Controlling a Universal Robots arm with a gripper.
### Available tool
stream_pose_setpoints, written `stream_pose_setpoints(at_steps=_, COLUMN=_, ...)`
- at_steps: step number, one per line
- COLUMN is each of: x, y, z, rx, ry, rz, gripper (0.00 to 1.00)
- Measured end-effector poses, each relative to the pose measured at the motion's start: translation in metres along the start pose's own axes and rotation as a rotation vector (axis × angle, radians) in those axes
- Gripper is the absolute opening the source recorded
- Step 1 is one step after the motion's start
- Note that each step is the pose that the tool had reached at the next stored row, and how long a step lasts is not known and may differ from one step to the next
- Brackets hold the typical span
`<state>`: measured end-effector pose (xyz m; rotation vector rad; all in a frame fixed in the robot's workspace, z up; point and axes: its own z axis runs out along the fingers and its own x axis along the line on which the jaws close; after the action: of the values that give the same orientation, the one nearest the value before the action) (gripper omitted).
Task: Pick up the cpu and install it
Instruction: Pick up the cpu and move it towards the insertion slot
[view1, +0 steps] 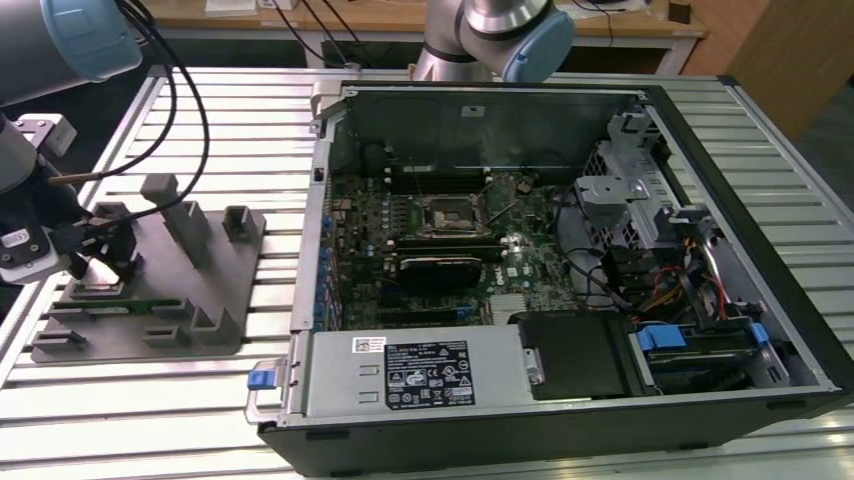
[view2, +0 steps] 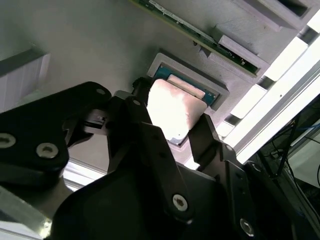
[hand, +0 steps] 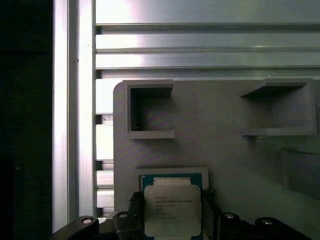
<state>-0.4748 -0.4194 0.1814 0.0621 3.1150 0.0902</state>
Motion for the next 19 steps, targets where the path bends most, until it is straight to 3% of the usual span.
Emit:
stream_pose_setpoints(at_steps=11, x=-0.0001, y=0.0001, z=-0.0004, rx=-0.0003, ry=-0.0004, rz=0.000, gripper=0.55)
stream_pose_setpoints(at_steps=19, x=-0.0002, y=0.0005, z=-0.0073, rx=-0.0001, ry=-0.0001, rz=0.000, gripper=0.55)
